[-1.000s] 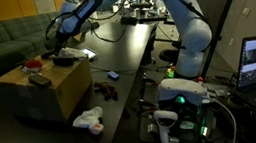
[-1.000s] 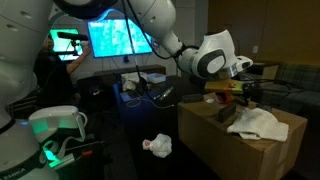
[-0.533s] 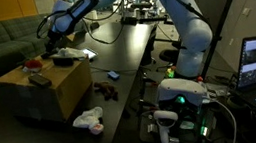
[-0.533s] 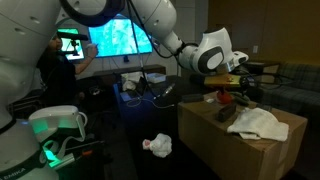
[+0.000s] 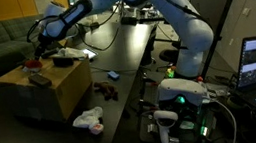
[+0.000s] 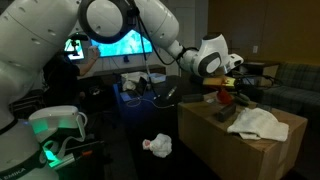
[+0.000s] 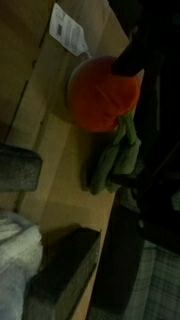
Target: Switch between all the objects on the box and on the table
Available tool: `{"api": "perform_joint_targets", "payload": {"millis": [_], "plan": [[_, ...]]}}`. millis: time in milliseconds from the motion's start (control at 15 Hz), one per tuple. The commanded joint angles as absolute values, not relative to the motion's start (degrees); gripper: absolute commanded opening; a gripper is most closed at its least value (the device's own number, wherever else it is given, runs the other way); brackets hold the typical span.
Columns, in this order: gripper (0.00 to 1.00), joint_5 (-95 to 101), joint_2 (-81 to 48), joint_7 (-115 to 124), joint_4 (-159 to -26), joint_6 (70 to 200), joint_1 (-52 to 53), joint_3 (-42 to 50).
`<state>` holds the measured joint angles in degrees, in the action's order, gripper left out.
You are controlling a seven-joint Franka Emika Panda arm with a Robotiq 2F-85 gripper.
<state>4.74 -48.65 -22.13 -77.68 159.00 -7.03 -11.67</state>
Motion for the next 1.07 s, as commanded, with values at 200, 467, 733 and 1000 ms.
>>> {"api": "perform_joint_targets", "payload": {"millis": [200,467,733,1000], "plan": [[1.0,1.81,-55.34,-19.88,-67.69,159.93,-5.88,-12.44],[1.0,0.87,-58.53,-19.57,-63.25,158.67,-5.66,-12.81],[1.0,0.76,-60.2,-19.45,-60.72,157.71,-5.7,-13.11],[1.0,-0.3,-59.68,-21.25,-60.9,156.16,-6.86,-15.34]]}}
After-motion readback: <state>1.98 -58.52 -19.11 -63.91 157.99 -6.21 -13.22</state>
